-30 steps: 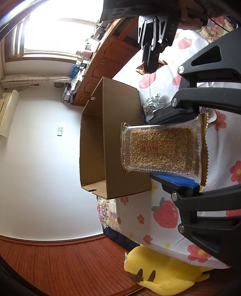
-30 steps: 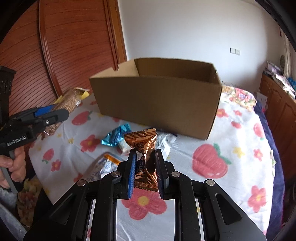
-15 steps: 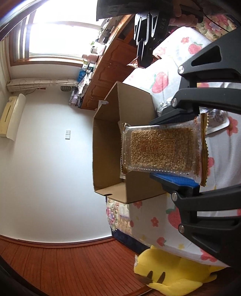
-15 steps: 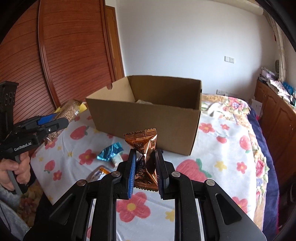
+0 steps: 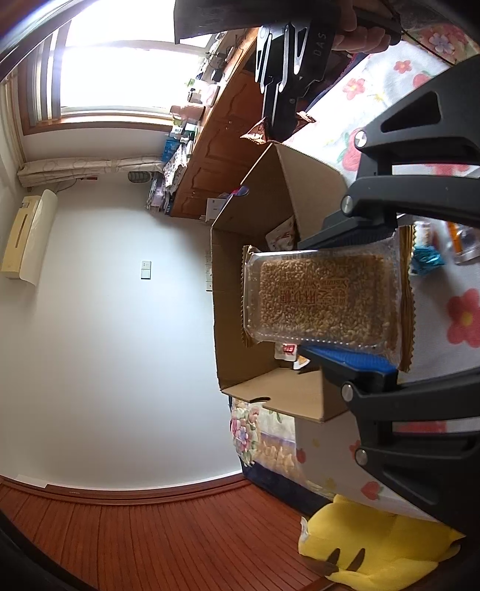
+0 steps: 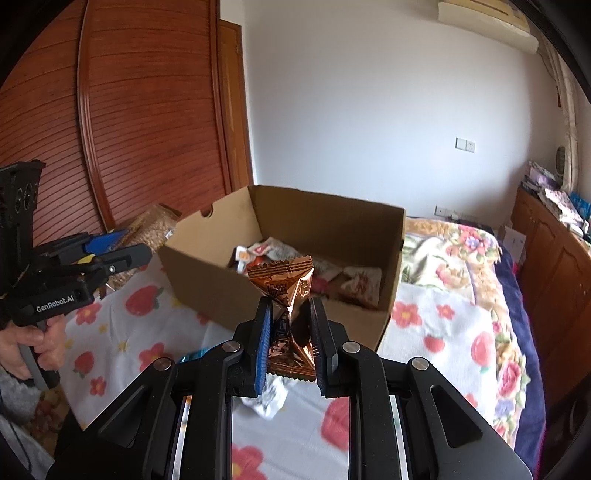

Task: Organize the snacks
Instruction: 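Lift the candy with the right gripper while the left carries the rice-cake bar over the box, then open the right gripper over the box while the left releases the rice-cake bar inside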

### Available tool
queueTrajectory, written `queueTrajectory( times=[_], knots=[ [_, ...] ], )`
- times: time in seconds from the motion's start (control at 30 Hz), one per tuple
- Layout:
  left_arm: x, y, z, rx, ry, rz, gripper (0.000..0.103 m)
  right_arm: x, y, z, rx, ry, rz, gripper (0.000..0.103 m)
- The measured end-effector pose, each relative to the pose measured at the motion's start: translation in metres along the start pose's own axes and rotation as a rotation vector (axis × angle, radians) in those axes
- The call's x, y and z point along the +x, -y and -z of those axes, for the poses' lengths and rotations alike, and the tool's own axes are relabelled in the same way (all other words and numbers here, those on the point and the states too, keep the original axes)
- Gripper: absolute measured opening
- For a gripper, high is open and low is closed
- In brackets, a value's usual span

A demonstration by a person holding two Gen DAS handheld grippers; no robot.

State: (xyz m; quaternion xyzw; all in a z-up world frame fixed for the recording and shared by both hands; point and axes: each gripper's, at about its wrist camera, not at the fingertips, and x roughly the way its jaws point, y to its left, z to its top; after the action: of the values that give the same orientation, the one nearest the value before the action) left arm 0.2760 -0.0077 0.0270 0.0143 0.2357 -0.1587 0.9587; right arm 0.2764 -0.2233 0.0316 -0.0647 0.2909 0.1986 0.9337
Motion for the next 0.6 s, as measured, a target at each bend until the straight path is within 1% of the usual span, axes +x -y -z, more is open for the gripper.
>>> queueTrajectory(
  times=[0.43, 0.6],
  knots=[
    [0.046, -0.015, -0.033, 0.022, 0.019, 0.000, 0.046, 0.048, 0.024, -0.032, 0.001, 0.018, -0.010, 0.018],
    [0.063, -0.020, -0.035, 0.020, 0.006, 0.002, 0.046, 0.066, 0.026, -0.037, -0.005, 0.009, -0.005, 0.018]
  ],
)
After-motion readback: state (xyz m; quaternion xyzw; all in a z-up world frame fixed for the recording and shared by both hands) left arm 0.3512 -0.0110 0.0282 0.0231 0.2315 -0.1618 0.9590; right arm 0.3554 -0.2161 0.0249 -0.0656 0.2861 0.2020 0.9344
